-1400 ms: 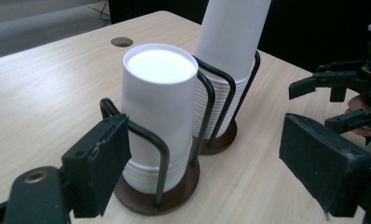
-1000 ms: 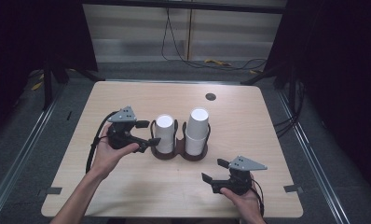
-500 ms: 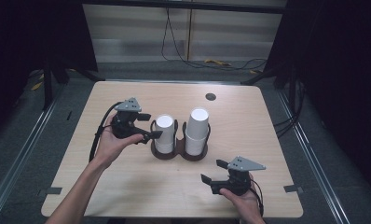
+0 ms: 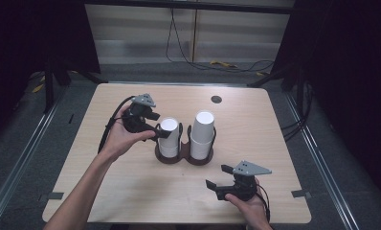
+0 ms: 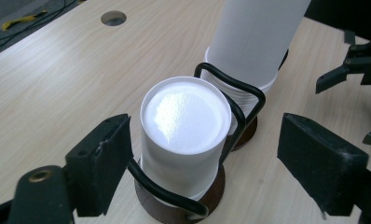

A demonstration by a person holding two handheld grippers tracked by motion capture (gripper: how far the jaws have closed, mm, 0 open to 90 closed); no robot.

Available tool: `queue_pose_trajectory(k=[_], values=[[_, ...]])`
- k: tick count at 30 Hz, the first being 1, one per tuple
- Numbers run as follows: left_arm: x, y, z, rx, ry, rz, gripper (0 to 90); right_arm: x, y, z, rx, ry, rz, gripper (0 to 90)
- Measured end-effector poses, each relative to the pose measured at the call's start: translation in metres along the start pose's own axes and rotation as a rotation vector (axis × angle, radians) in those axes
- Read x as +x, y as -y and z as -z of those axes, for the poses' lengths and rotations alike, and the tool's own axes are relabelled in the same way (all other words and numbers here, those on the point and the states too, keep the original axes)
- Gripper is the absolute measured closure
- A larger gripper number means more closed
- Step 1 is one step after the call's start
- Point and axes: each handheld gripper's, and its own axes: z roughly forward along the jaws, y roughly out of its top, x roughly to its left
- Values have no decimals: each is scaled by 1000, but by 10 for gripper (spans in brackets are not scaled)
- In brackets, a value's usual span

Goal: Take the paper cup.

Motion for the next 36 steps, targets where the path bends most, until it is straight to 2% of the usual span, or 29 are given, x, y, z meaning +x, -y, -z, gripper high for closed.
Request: queue_pose_trajectory(k=[1, 5, 7, 8, 13, 14, 15, 16, 19, 20, 26, 28, 30, 34, 36], values=[[1, -3, -1, 25, -9, -11, 191, 0, 0, 0, 0, 0, -1, 162], [3, -6, -5, 55, -3, -27, 195, 0, 0, 0, 2, 1, -4, 162], [5, -11, -11, 100, -14, -57, 194, 0, 0, 0, 2, 3, -5, 162], [5, -12, -13, 109, -25, -61, 195, 0, 1, 0, 5, 5, -8, 162], [6, -17, -16, 125, -14, -76, 195, 0, 1, 0, 9, 2, -9, 162], [6, -20, -17, 145, -10, -83, 195, 0, 1, 0, 14, -1, -10, 162], [6, -20, -17, 145, -10, -83, 199, 0, 1, 0, 14, -1, -10, 162], [6, -22, -19, 174, -20, -100, 214, 0, 1, -1, 17, -4, -8, 162], [6, -24, -20, 191, -14, -95, 221, 1, 1, 0, 17, -5, -6, 162], [7, -26, -23, 216, -19, -110, 223, 1, 1, -1, 16, -5, -8, 162], [10, -30, -27, 242, -15, -104, 234, 1, 1, -1, 18, -3, -9, 162], [10, -32, -31, 274, -21, -117, 234, 0, 2, -1, 22, 3, -11, 162], [9, -33, -33, 287, -16, -119, 226, 0, 2, -1, 27, 7, -11, 162], [9, -32, -36, 297, -40, -122, 232, 0, 2, -1, 28, 7, -13, 161], [9, -32, -38, 315, -33, -125, 234, 0, 2, -1, 29, 8, -11, 157]])
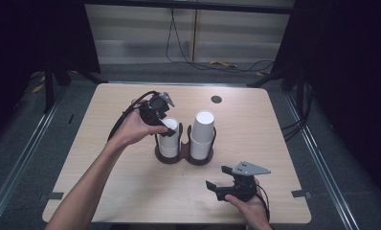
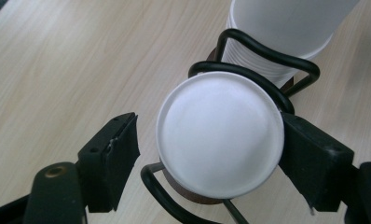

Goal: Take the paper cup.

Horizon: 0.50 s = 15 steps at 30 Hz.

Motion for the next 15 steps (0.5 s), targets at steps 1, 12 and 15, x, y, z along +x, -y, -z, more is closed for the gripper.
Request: queue_pose_trajectory(k=[1, 12, 15], values=[[0, 0, -1, -3, 9, 10, 246, 0, 0, 0, -1, -2, 0, 152], [0, -4, -5, 16, 23, -14, 252, 1, 0, -2, 13, -4, 5, 149], [0, -4, -6, 18, 33, -24, 304, 1, 1, -3, 19, -8, 1, 148]])
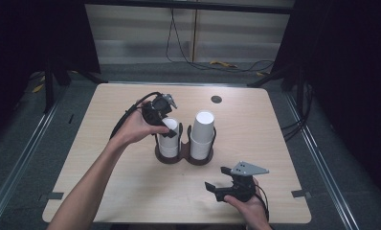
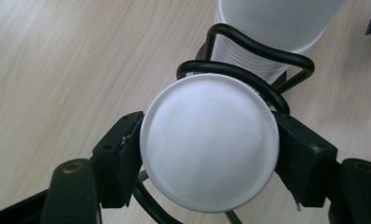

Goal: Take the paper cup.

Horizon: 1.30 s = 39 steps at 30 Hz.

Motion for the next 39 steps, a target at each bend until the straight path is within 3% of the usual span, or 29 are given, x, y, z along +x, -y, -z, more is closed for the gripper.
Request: queue_pose_trajectory(k=[12, 16, 18, 20, 21, 29, 39], values=[[1, -2, -4, 11, 19, 2, 319, 0, 0, 0, 1, -1, -3, 148], [3, -3, -1, 12, 21, -9, 324, 0, 0, -1, 4, -4, -5, 148], [2, -3, 1, 2, 19, 8, 326, 0, 0, -1, 3, -4, -4, 148], [4, -2, 2, -3, 22, 1, 328, 0, 0, -1, 4, -4, -7, 148], [3, -2, 3, -14, 23, 19, 329, -1, 0, -1, 6, -5, -8, 148], [2, -6, 10, -9, 15, -9, 334, 0, 0, -2, 9, -7, -7, 148], [0, -11, 22, -33, 0, -11, 341, 0, 0, -1, 6, -5, -8, 148]])
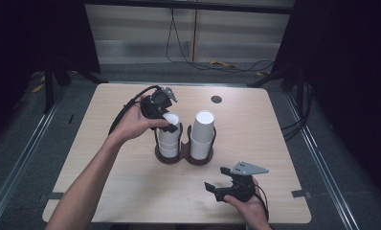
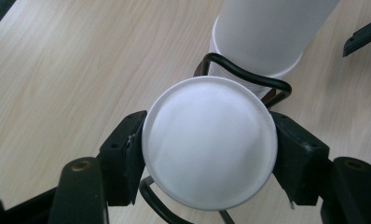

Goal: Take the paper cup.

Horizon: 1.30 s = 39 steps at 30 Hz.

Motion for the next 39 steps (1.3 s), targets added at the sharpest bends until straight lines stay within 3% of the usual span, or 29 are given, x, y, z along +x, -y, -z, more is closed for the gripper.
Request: queue_pose_trajectory(k=[14, 16, 24, 25, 39], values=[[-1, -3, 16, -30, -15, -4, 343, 0, 0, 0, 2, -4, -3, 148], [-2, -3, 18, -48, -19, 13, 343, 0, 0, 0, 3, -4, -2, 148], [0, -3, 27, -66, -22, 1, 343, 0, 0, 0, 3, -4, -3, 148], [-1, -3, 27, -76, -22, 16, 343, 0, 0, 0, 3, -4, -2, 148], [-3, 0, 38, -95, -6, 15, 344, 0, 0, 0, 3, -5, -4, 148]])
